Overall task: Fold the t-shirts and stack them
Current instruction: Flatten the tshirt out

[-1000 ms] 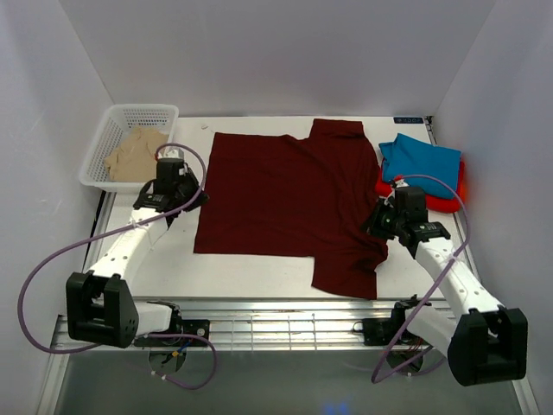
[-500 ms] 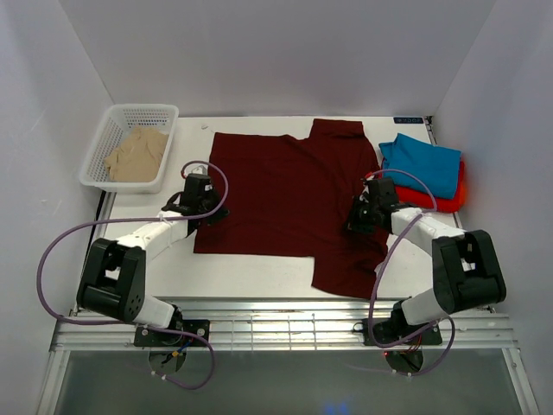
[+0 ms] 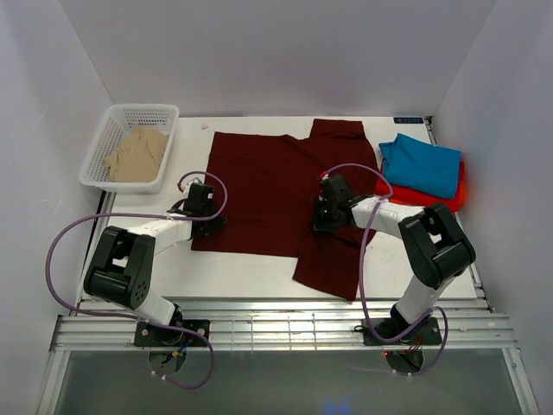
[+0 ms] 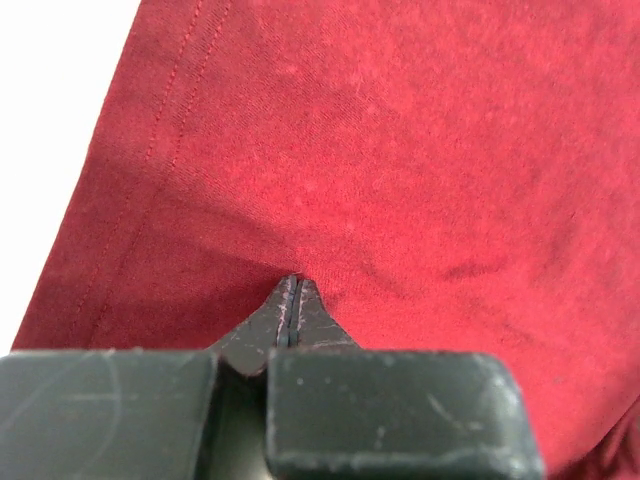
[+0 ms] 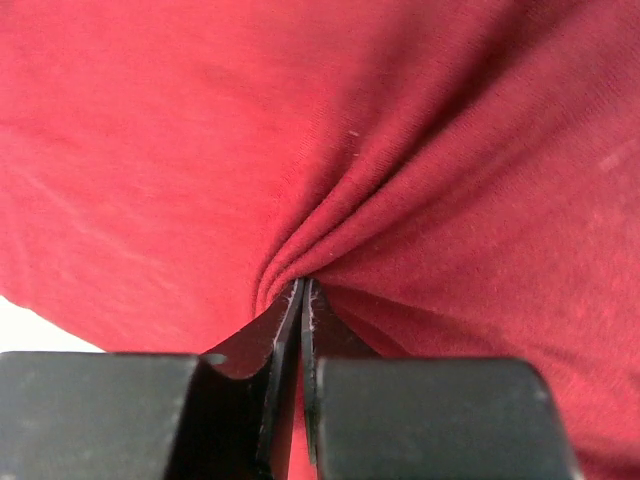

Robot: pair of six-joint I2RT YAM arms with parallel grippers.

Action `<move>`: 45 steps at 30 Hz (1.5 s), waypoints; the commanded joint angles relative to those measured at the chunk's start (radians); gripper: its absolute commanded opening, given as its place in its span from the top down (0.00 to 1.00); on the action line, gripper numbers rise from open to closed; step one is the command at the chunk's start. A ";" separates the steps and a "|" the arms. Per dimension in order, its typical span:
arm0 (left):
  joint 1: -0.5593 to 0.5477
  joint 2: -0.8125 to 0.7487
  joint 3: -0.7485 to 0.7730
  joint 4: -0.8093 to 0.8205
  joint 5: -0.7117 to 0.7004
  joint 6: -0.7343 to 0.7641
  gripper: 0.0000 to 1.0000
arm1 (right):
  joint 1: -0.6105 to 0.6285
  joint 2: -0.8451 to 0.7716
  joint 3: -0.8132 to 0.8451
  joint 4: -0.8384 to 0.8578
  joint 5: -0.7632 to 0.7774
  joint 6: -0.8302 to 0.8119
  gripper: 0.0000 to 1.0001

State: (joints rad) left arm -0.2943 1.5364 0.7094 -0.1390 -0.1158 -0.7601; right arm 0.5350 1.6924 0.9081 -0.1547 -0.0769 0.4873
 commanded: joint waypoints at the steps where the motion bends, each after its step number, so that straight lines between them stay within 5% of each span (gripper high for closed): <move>1: 0.027 0.016 -0.063 -0.070 -0.076 -0.008 1.00 | 0.068 0.059 0.020 -0.029 0.060 0.027 0.92; 8: 0.053 -0.077 -0.110 -0.125 -0.139 0.001 1.00 | 0.129 0.050 0.014 -0.077 0.141 0.046 0.92; 19: 0.078 -0.104 -0.123 -0.100 -0.119 0.018 1.00 | 0.131 -0.210 -0.081 -0.207 0.317 0.050 0.92; 22: 0.073 -0.159 -0.116 -0.039 -0.061 0.054 1.00 | 0.131 -0.364 -0.098 -0.206 0.353 0.042 0.78; 26: 0.043 -0.292 -0.128 0.021 -0.054 0.082 0.94 | 0.148 -0.563 -0.101 -0.256 0.382 0.045 0.29; 27: 0.031 -0.314 -0.134 0.021 -0.077 0.084 0.90 | 0.149 -0.617 -0.100 -0.314 0.396 0.065 0.27; 32: 0.023 -0.378 -0.142 -0.114 -0.225 0.028 0.59 | 0.224 -0.691 -0.162 -0.453 0.399 0.167 0.34; 36: 0.021 -0.325 -0.143 -0.180 -0.298 -0.008 0.51 | 0.324 -0.711 -0.282 -0.463 0.407 0.282 0.36; 45: 0.024 -0.291 -0.124 -0.266 -0.335 -0.064 0.50 | 0.494 -0.741 -0.314 -0.519 0.442 0.459 0.37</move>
State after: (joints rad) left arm -0.2710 1.2663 0.5640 -0.3519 -0.3958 -0.7906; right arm 0.9943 0.9688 0.5758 -0.6369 0.3195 0.8478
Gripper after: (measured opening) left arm 0.499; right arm 0.635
